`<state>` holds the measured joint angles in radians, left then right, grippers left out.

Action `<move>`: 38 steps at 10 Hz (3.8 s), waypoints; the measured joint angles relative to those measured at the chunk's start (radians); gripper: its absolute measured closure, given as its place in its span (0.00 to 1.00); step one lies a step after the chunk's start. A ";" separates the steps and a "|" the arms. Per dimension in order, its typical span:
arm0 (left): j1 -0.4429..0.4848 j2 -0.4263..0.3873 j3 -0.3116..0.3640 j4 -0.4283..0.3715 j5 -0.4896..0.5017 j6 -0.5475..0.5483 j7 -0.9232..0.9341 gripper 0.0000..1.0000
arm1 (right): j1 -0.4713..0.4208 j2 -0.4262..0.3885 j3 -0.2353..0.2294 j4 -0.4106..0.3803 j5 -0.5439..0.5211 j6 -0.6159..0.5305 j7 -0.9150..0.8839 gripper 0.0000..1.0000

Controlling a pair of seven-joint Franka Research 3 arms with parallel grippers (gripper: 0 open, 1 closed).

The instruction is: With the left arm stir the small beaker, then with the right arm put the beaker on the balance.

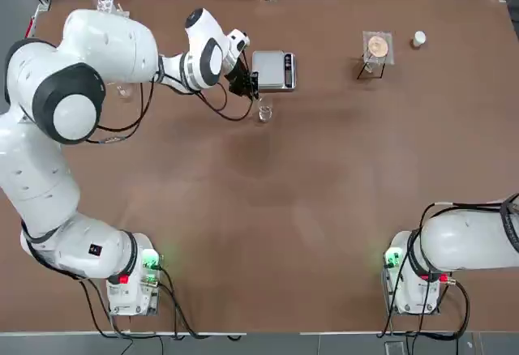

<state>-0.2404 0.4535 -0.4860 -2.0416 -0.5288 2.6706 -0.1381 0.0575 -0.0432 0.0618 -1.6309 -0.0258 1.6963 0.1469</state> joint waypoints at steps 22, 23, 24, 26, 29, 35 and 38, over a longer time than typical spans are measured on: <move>-0.020 0.000 0.001 0.005 0.050 0.000 -0.037 0.93 | 0.004 0.000 0.004 -0.002 0.001 -0.001 0.000 0.00; -0.020 0.000 0.001 0.007 0.071 -0.001 -0.059 0.93 | 0.004 0.000 0.004 -0.002 0.001 -0.002 0.000 0.00; -0.019 0.000 0.001 0.011 0.086 -0.004 -0.075 0.93 | 0.004 0.000 0.004 -0.002 0.001 -0.002 0.001 0.00; -0.019 0.000 0.004 0.014 0.091 -0.007 -0.083 0.93 | 0.004 0.000 0.003 -0.002 0.001 -0.002 0.001 0.00; -0.019 -0.002 0.004 0.018 0.091 -0.008 -0.097 0.93 | 0.004 0.000 0.003 -0.002 0.001 -0.002 0.001 0.00; -0.015 -0.026 0.006 0.049 0.117 -0.084 -0.130 0.93 | 0.004 0.000 0.003 -0.002 0.001 -0.002 0.002 0.00; -0.015 -0.030 0.006 0.051 0.197 -0.092 -0.209 0.93 | 0.004 0.000 0.003 -0.002 0.001 -0.001 0.002 0.00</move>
<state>-0.2556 0.4238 -0.4800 -1.9904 -0.3321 2.5789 -0.3474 0.0613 -0.0433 0.0647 -1.6330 -0.0250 1.6948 0.1486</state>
